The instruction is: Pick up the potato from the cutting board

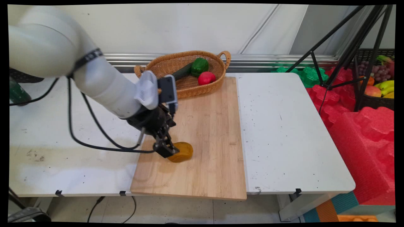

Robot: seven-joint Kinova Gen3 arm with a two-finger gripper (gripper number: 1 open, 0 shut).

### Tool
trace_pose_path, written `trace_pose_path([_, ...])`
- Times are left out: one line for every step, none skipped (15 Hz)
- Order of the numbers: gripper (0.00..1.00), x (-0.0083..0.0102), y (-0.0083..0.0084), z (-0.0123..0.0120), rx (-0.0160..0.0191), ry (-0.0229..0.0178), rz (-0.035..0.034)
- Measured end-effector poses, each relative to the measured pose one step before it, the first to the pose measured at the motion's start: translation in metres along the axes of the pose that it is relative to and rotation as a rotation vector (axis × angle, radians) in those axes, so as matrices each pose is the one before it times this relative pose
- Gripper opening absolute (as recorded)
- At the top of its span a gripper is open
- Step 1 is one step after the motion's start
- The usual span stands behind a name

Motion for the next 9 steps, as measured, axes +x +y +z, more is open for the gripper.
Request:
trace_pose_path([1.00,0.00158,0.00011,0.00609,-0.00287,-0.00828,-0.00031])
trace_pose_path([1.00,0.00193,0.00016,0.00735,-0.00372,-0.01009,-0.00024])
trace_pose_path([1.00,0.00218,0.00045,0.00987,-0.00591,-0.01404,-0.00141])
trace_pose_path([1.00,0.00156,0.00039,0.00785,-0.00424,-0.01125,-0.00133])
trace_pose_path([1.00,0.00152,0.00050,0.00867,-0.00485,-0.01310,-0.00165])
trace_pose_path([1.00,0.00144,0.00041,0.00811,-0.00367,-0.01155,-0.00239])
trace_pose_path([1.00,0.00132,0.00042,0.00700,-0.00301,-0.00941,-0.00267])
trace_pose_path([1.00,0.00115,0.00030,0.00562,-0.00204,-0.00648,-0.00340])
trace_pose_path([1.00,0.00153,0.00022,0.00595,-0.00180,-0.00533,-0.00575])
